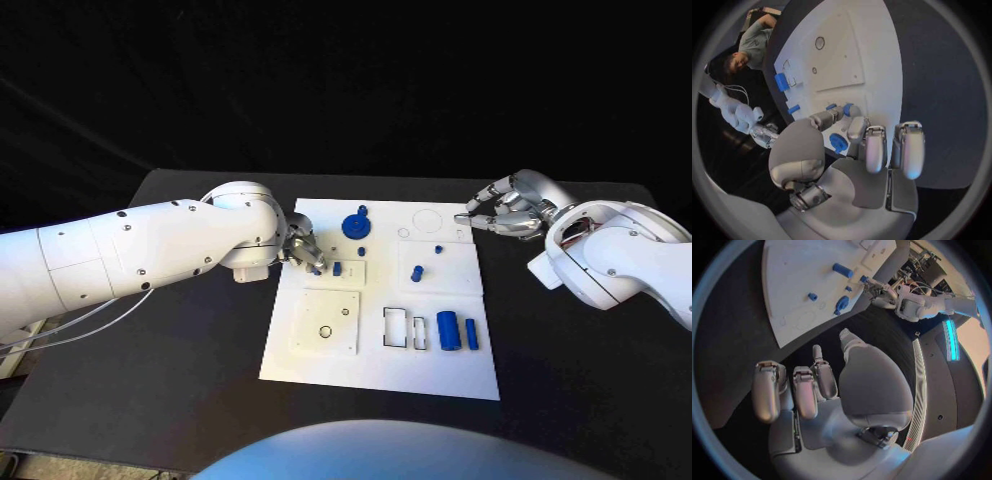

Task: Assemble the parts on the task board

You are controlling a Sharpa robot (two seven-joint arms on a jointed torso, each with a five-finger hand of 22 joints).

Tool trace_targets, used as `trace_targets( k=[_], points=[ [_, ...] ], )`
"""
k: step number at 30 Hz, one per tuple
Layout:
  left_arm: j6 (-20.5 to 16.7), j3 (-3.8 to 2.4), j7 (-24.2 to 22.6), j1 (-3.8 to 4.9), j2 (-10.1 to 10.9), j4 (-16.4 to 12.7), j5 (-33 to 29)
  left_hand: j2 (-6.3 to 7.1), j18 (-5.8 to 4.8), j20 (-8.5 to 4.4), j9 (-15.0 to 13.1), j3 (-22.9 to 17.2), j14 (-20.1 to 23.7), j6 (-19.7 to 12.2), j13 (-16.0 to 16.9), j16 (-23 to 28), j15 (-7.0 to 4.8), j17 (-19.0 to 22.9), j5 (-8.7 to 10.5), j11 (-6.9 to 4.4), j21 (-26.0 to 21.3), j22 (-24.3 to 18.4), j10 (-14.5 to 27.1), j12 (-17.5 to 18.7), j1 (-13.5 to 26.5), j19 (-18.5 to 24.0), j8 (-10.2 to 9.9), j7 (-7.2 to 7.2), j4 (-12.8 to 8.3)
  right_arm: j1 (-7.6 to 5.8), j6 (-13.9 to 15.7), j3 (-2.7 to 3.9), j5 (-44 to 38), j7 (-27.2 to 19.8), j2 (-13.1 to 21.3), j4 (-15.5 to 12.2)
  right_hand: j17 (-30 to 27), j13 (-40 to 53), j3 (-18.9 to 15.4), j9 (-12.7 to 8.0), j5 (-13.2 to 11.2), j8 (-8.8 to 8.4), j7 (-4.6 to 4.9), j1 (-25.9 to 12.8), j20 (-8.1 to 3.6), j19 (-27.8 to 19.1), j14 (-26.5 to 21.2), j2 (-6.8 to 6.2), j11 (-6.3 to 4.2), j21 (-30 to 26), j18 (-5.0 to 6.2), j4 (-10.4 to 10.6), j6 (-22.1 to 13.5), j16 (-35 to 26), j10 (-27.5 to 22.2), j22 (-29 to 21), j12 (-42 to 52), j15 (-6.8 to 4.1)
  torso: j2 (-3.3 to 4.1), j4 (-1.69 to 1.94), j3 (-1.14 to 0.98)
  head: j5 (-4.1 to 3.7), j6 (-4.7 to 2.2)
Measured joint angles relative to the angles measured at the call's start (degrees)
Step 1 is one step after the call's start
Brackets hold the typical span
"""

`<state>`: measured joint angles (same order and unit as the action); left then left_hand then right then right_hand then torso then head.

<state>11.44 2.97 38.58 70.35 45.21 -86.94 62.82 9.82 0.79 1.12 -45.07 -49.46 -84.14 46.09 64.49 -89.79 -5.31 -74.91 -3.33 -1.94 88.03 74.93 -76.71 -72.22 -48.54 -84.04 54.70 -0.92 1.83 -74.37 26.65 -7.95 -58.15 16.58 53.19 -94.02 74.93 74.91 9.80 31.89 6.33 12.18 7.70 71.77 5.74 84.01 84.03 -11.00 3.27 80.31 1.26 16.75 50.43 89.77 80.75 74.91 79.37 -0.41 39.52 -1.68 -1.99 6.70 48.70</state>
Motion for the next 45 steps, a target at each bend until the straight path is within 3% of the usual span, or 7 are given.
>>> trace_targets(
  k=[4,13,20,26,36,39,45],
  points=[
    [0.2,-0.02,0.0,0.02,0.0,0.3,-0.1,0.3,0.0,0.0,0.1,0.4,0.0,0.0,0.0,0.0,0.0,0.0,0.22,0.0,0.0,0.0,0.0,0.0,0.3,0.0,0.0,0.0,0.1,0.0,0.1,0.0,0.0,0.0,0.1,0.0,0.0,0.0,-2.3,0.1,1.9,0.0,0.06,-1.3,0.0,0.0,0.0,0.38,0.0,-0.3,0.0,0.0,-0.5,0.0,0.0,0.0,0.0,0.0,0.0,0.02,0.0,-0.01,0.0],
    [0.3,-0.09,-0.1,0.0,0.1,0.5,-0.2,0.75,0.0,0.0,0.3,1.8,0.2,0.0,0.0,0.0,-0.2,0.0,0.22,0.0,0.0,0.0,0.0,0.0,1.8,0.0,0.0,0.0,1.5,0.0,0.3,0.0,0.1,-0.1,0.1,-0.1,0.0,0.0,-2.8,0.1,2.3,0.22,0.06,-1.4,0.0,0.0,0.0,0.37,0.0,-0.3,0.0,0.0,-0.5,0.0,0.0,0.0,0.0,0.0,0.0,0.02,0.04,0.01,-0.02],
    [0.0,-0.1,0.0,-0.07,0.3,0.4,-0.1,2.49,0.01,0.0,0.5,5.6,0.2,0.2,0.0,0.0,-0.2,0.0,0.22,0.0,0.0,0.0,0.0,0.0,3.6,0.0,0.3,-0.21,3.5,0.0,0.4,0.0,0.1,-0.1,0.1,0.0,0.0,0.0,-2.8,0.2,2.3,0.22,0.06,-1.4,0.0,0.0,0.0,0.37,0.0,-0.3,0.0,0.0,-0.5,0.0,0.0,0.0,0.0,0.0,0.0,0.02,0.03,0.02,-0.09],
    [-0.6,-0.1,0.0,-0.08,0.3,0.4,-0.4,2.48,0.01,-0.21,0.7,7.7,0.2,0.2,0.1,0.0,-0.2,0.0,0.22,-0.21,0.0,0.0,-0.2,0.0,3.5,0.2,0.5,-0.21,4.8,0.0,0.4,0.0,0.1,-0.1,0.1,0.0,0.0,0.0,-3.1,0.2,2.3,0.22,0.06,-1.7,0.0,0.0,0.0,0.61,0.0,-0.3,0.0,0.0,-0.5,0.0,0.0,0.0,0.0,0.0,0.0,0.01,0.0,-0.01,-0.05],
    [-1.9,-0.11,-0.1,-0.09,0.4,0.8,-1.3,2.13,0.01,-0.2,0.8,7.8,0.2,0.2,0.1,0.0,-0.19,0.0,0.22,-0.42,0.0,0.0,0.0,0.0,3.2,0.2,0.5,-0.21,4.7,0.0,0.4,0.0,0.1,-0.1,0.1,0.0,0.0,0.0,-3.1,0.2,2.5,0.22,0.06,-1.8,0.0,0.0,0.0,0.76,0.0,-0.3,0.0,0.0,-0.5,0.0,0.0,0.0,0.0,0.0,-0.02,-0.03,-0.03,-0.02,-0.04],
    [-2.2,-0.11,-0.2,-0.09,0.5,0.8,-1.8,1.4,0.01,-0.2,1.0,8.1,0.2,0.2,0.1,0.0,-0.2,0.0,0.22,-0.42,0.0,0.0,0.0,0.0,2.2,0.2,0.5,-0.21,4.4,0.0,0.4,0.0,0.1,-0.1,0.2,0.0,0.0,0.0,-3.1,0.2,2.5,0.22,0.06,-1.8,0.0,0.0,0.0,0.76,0.0,-0.3,0.0,0.0,-0.5,0.0,0.0,0.0,0.0,0.0,-0.02,-0.03,-0.02,-0.02,-0.03],
    [-2.6,-0.12,-0.6,-0.09,0.7,0.7,-3.3,1.37,0.01,-0.2,1.2,7.8,0.2,0.2,-0.1,0.0,-0.19,0.0,0.22,-0.42,0.0,0.0,0.0,0.0,0.5,0.2,0.5,-0.18,3.9,0.0,0.4,0.0,0.2,-0.1,0.2,-0.1,0.0,0.0,-3.1,0.2,2.5,0.22,0.06,-1.8,0.0,0.0,0.0,0.75,0.0,-0.3,0.0,0.0,-0.5,0.0,0.0,0.0,0.0,0.0,0.0,-0.02,0.0,-0.12,0.0]
  ],
)
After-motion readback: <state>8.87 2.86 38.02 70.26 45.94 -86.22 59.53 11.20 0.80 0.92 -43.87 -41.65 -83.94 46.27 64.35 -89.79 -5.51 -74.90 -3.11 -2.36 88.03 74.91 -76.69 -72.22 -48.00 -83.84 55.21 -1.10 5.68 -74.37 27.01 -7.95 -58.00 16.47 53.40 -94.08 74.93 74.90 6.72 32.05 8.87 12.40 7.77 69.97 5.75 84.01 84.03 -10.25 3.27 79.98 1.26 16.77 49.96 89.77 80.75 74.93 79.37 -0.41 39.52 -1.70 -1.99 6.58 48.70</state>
